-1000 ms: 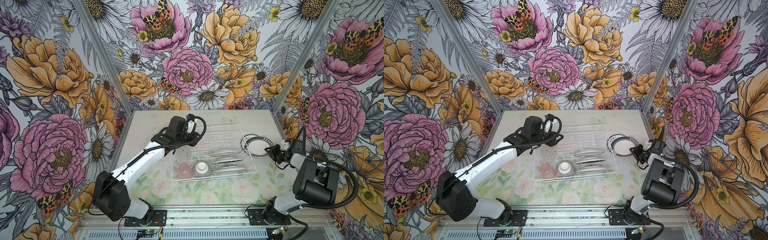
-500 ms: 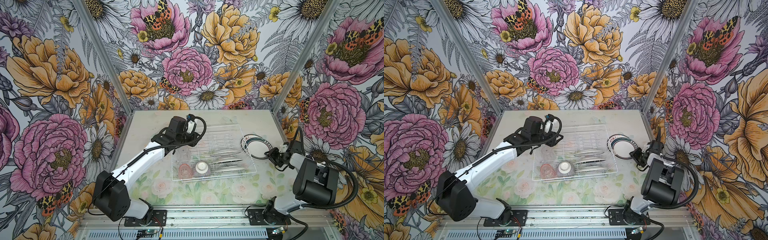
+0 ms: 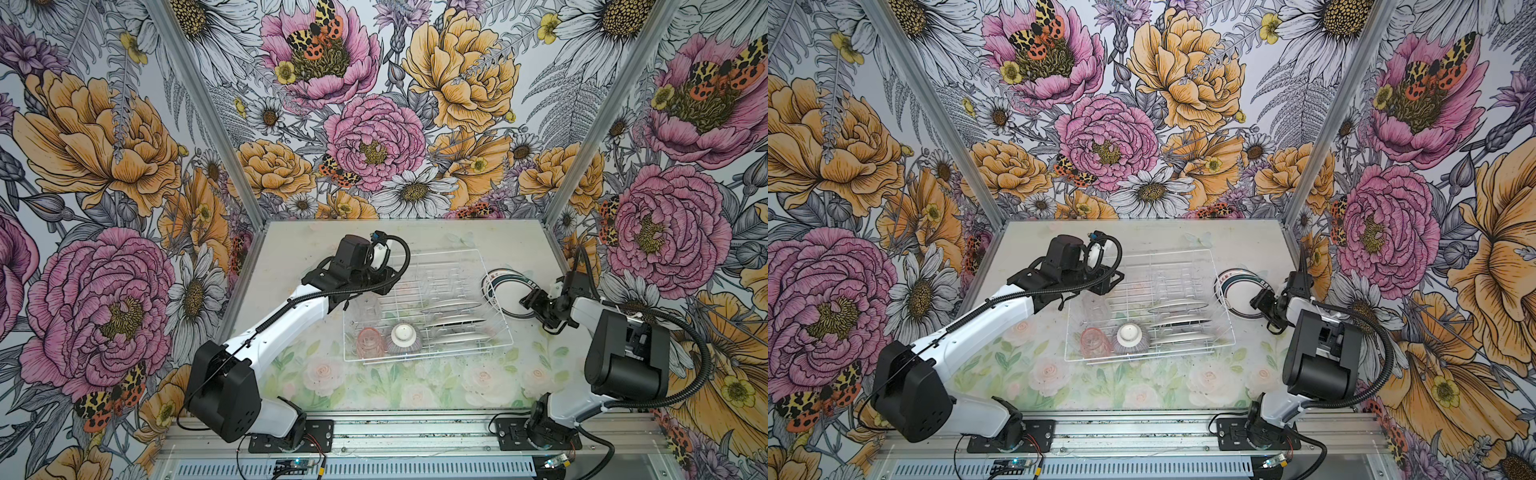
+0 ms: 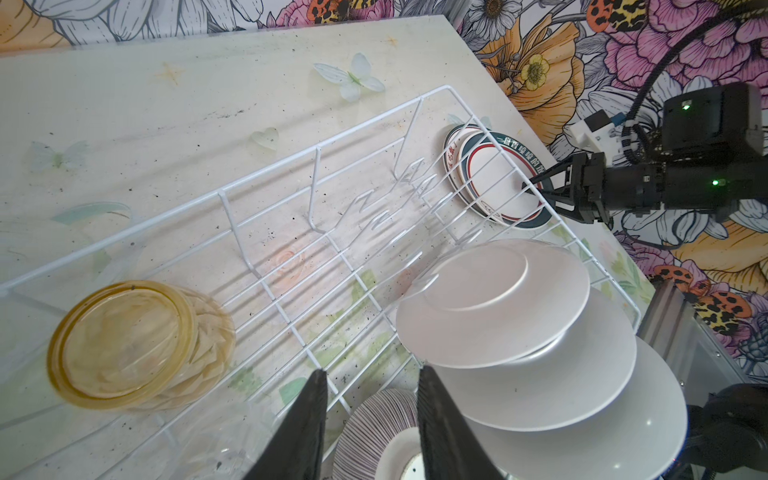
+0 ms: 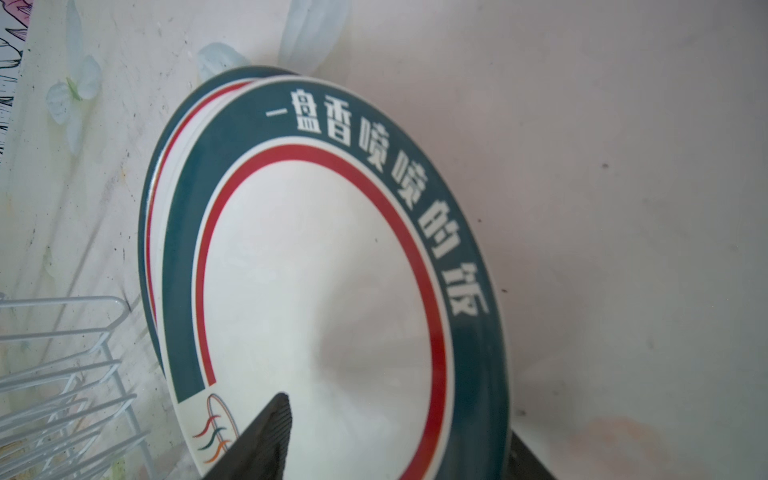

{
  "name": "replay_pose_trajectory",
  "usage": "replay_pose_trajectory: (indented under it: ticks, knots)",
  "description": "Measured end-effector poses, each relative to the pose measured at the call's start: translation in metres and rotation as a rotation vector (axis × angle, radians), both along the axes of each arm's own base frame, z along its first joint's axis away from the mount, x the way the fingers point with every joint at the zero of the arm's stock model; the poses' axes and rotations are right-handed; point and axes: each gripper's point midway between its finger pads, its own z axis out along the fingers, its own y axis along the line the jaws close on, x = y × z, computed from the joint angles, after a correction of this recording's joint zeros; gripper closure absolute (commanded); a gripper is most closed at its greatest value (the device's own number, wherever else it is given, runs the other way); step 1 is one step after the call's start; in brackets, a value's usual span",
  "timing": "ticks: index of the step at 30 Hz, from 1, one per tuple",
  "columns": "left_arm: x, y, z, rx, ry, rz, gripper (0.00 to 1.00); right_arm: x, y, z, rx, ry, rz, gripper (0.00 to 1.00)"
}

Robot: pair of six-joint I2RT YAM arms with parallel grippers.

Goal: Unload the mixed dishes from the dish rack
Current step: 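Lower the green-rimmed plate onto the printed plate with the right gripper, then open the right gripper and lift it while the left gripper reaches into the rack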

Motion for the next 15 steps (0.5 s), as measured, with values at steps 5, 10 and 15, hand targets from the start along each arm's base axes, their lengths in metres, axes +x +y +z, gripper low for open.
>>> replay_pose_trajectory:
  ticks: [5, 10, 15]
  knots:
    - [0.002, 0.002, 0.000, -0.001, 0.001, 0.006, 0.62, 0.007, 0.001, -0.002, -0.024, 0.017, 0.005, 0.29]
    - [0.003, 0.004, 0.000, -0.002, 0.001, 0.009, 0.62, 0.014, 0.002, -0.004, -0.033, 0.027, 0.003, 0.28]
    - [0.003, 0.004, 0.000, -0.004, 0.002, 0.008, 0.62, 0.020, 0.002, -0.004, -0.044, 0.027, 0.005, 0.25]
